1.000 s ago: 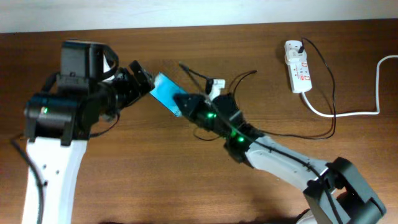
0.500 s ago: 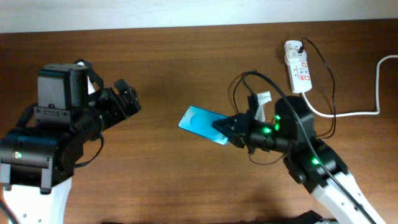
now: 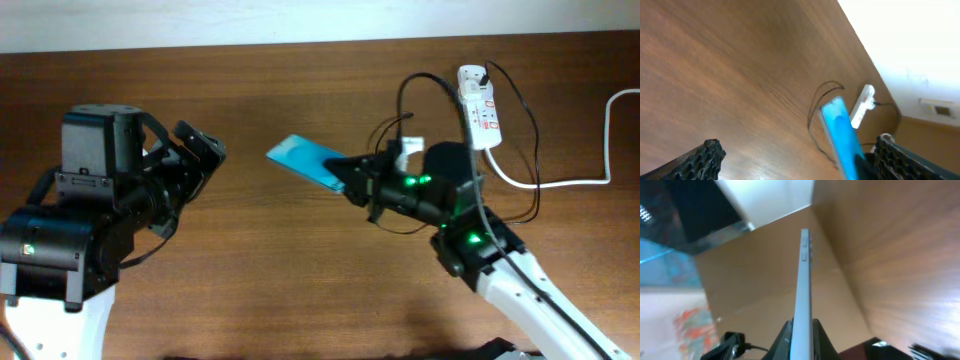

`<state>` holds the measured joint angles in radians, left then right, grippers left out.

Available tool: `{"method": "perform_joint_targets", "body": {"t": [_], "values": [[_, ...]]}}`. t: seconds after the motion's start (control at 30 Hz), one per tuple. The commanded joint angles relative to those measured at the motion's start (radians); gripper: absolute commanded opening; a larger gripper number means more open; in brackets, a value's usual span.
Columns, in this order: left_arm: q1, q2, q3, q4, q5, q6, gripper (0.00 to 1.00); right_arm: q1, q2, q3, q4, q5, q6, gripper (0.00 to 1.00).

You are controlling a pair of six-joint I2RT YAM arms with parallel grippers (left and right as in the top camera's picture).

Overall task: Plug charger to phone and switch on socket
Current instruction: 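Regrasp the phone's bottom end with the left gripper near the right gripper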

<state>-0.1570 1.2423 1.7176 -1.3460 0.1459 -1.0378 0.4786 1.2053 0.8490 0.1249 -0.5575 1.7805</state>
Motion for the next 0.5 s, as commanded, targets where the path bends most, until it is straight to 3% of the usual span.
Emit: {"method": "perform_joint_targets", "body": {"t": [0.0,0.27,0.47], "values": [[-0.002,-0.007,0.015,-0.001,0.066,-0.118,0.99,0.081,0.095,0.019,0.154,0.039,0.078,0.04],[-0.014,0.139,0.011,-0.025,0.196,-0.121,0.98,0.136,0.155,0.019,0.389,0.046,0.138,0.04],[-0.094,0.208,0.011,0.06,0.254,-0.135,0.95,0.137,0.159,0.019,0.388,0.072,0.165,0.04]]}}
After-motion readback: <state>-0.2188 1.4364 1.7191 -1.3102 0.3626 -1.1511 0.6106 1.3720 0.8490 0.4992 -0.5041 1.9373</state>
